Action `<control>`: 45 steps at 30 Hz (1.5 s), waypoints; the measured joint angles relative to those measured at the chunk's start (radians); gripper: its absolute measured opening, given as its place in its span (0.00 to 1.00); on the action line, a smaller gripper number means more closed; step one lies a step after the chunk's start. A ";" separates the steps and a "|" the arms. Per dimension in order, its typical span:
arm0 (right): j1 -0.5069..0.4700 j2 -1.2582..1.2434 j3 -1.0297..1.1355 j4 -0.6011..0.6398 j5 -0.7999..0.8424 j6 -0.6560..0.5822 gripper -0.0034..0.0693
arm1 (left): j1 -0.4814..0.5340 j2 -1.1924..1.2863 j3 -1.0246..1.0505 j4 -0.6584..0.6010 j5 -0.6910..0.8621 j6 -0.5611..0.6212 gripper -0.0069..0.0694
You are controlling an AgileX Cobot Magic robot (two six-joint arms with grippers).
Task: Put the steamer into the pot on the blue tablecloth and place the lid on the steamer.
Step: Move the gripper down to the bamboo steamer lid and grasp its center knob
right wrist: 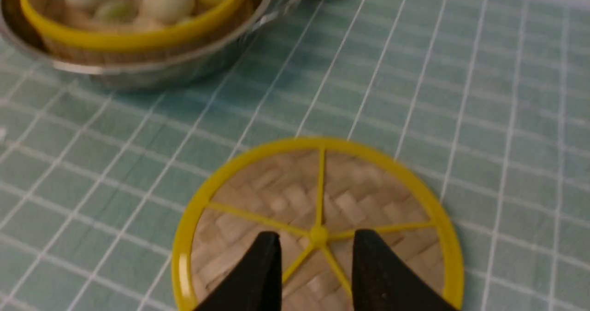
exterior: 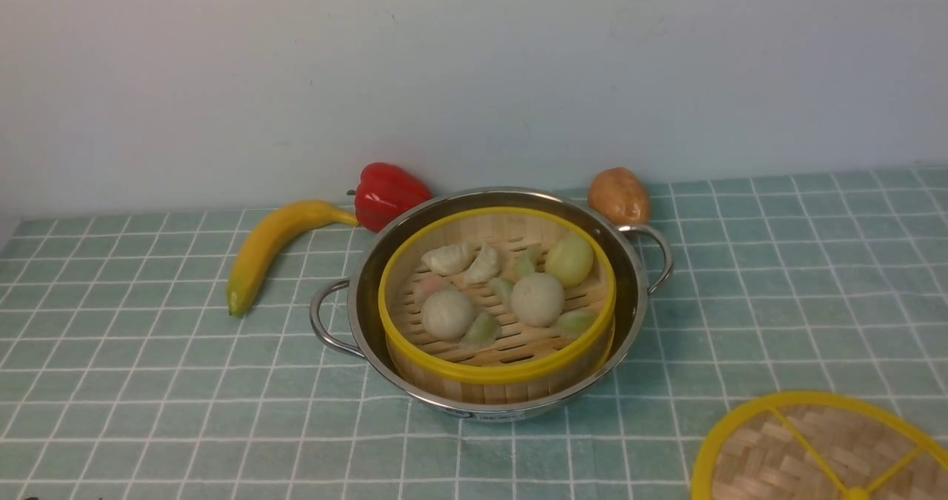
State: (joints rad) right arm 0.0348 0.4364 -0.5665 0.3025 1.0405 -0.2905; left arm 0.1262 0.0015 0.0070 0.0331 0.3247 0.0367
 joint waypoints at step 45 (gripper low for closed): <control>0.227 1.091 -0.228 -0.208 -0.084 0.129 0.38 | -0.064 -0.002 0.000 0.000 0.000 0.001 0.41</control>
State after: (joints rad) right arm 0.2617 1.5278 -0.7945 0.0941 0.9568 -0.1616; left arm 0.0622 -0.0004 0.0070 0.0331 0.3247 0.0378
